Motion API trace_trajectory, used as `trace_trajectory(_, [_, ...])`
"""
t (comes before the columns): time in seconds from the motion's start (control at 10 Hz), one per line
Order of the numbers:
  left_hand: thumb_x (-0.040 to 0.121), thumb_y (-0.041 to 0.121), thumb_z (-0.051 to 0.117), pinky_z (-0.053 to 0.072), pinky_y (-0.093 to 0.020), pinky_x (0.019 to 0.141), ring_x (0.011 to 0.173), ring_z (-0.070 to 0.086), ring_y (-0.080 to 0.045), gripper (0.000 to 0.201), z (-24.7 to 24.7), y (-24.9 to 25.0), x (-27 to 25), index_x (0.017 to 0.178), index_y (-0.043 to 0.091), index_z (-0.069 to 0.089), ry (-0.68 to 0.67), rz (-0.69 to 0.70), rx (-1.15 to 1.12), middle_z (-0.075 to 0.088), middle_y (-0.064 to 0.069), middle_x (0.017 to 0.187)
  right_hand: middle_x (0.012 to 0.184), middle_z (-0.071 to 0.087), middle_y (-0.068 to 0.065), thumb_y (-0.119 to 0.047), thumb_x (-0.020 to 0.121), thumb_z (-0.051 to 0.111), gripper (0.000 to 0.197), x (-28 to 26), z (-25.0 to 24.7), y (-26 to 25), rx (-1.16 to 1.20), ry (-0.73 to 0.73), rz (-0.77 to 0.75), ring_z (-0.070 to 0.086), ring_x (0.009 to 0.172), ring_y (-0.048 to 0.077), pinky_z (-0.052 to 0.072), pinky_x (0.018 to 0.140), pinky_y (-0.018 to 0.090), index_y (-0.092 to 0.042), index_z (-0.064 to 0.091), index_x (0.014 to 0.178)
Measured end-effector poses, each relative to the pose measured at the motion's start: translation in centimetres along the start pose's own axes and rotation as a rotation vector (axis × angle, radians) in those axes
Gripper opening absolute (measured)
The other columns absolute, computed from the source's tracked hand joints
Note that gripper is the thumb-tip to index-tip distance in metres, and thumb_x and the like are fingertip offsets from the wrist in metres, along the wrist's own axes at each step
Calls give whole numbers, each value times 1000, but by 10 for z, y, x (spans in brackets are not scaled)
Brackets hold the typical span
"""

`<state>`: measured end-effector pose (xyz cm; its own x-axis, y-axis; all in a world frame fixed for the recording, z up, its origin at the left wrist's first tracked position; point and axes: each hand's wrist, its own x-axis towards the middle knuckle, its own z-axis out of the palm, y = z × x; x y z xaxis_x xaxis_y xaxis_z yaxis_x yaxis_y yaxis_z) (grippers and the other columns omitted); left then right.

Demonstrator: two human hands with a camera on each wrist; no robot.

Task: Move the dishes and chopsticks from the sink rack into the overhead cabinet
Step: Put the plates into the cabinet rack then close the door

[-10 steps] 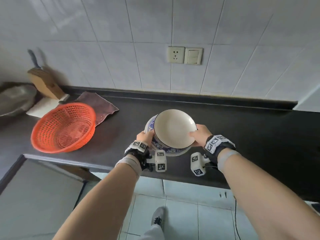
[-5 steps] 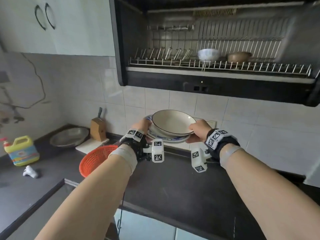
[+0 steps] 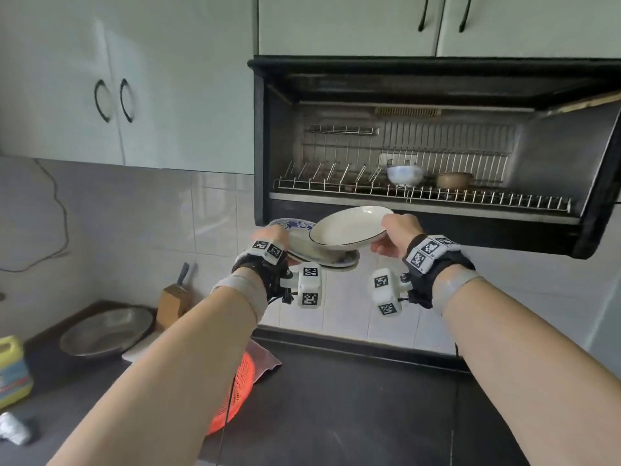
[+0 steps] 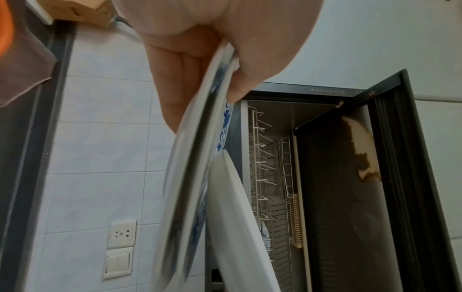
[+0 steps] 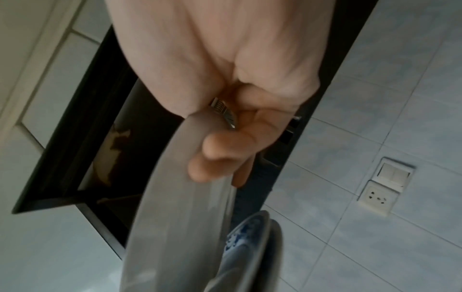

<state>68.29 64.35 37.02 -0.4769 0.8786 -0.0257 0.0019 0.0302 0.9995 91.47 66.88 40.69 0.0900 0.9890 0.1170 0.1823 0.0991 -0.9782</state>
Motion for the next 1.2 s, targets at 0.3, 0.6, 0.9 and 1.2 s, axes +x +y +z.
trace_trajectory(0.3, [88,19,58,57,-32,57,71,65,-29,36,-7,45,8,118,1,66,-91,6,29,67,-15,87,95,69,25,-6,98,52,18,14,18,-69,396,-21,-98,73,71,35,64,62,38,-3,48,115])
trace_trajectory(0.6, [81,25,60,61,-52,83,87,72,-36,39,4,78,22,114,5,67,105,184,-134,74,-15,95,100,64,16,-6,97,52,19,48,13,-94,418,52,-124,75,77,35,64,69,40,-8,48,116])
trace_trajectory(0.9, [76,30,66,61,-50,81,78,73,-34,36,-7,78,34,105,8,59,136,209,130,72,-14,83,114,63,19,-13,94,56,39,77,22,-97,238,149,-160,75,65,36,61,51,35,-8,43,130])
trace_trajectory(1.2, [85,25,67,62,-50,78,74,73,-35,30,-4,99,47,104,3,60,139,122,182,73,-18,84,142,51,17,-8,99,58,53,94,28,-126,-121,183,-266,57,92,24,28,23,9,-5,29,142])
